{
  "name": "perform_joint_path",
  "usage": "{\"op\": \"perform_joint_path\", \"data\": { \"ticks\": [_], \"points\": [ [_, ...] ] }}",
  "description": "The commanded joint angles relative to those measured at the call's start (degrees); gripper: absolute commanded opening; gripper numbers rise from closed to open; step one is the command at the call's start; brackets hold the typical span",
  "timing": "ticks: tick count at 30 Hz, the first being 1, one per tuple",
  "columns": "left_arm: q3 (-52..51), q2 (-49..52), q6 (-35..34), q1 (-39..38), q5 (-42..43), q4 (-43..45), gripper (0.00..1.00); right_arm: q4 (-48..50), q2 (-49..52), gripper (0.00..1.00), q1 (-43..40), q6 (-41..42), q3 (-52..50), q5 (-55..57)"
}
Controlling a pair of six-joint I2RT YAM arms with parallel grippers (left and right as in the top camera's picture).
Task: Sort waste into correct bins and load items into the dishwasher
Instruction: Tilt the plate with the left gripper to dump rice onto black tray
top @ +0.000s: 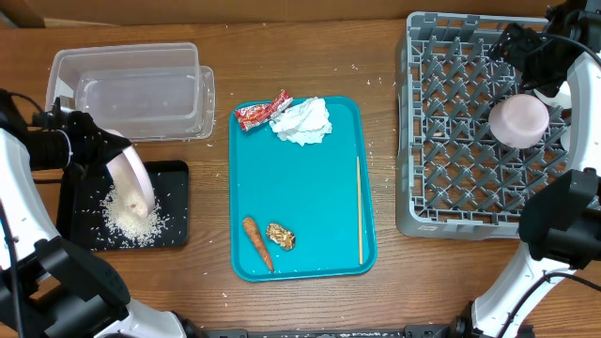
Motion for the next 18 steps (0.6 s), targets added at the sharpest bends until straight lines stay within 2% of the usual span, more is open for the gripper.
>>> {"op": "perform_joint_path", "data": {
  "ticks": [1, 4, 7, 12, 15, 18],
  "points": [
    [-0.1, -1.0, 4.4, 1.1, 5.2, -0.1, 0.04, 0.2, -2.1, 1.00, -0.4, 0.2, 1.5, -0.1],
    [-0.1, -0.8, 2.4, 1.6, 3.4, 0.3, 0.04, 0.2, -2.1, 1.00, -0.4, 0.2, 1.5, -0.1],
    [-0.2, -0.8, 6.0, 2.1, 6.7, -0.9, 0.04, 0.2, -2.1, 1.00, -0.4, 0.2, 1.5, -0.1],
    [-0.3, -0.7, 7.0, 2.8, 7.6, -0.5, 0.04, 0.2, -2.1, 1.00, -0.4, 0.2, 1.5, -0.1],
    [-0.3, -0.4, 2.6, 3.0, 4.0, 0.3, 0.04, 0.2, -2.1, 1.00, -0.4, 0.2, 1.5, -0.1],
    [-0.3, -0.4, 6.9, 3.2, 7.8, -1.0, 0.04, 0.2, -2.1, 1.00, -0.4, 0.2, 1.5, -0.1]
  ]
}}
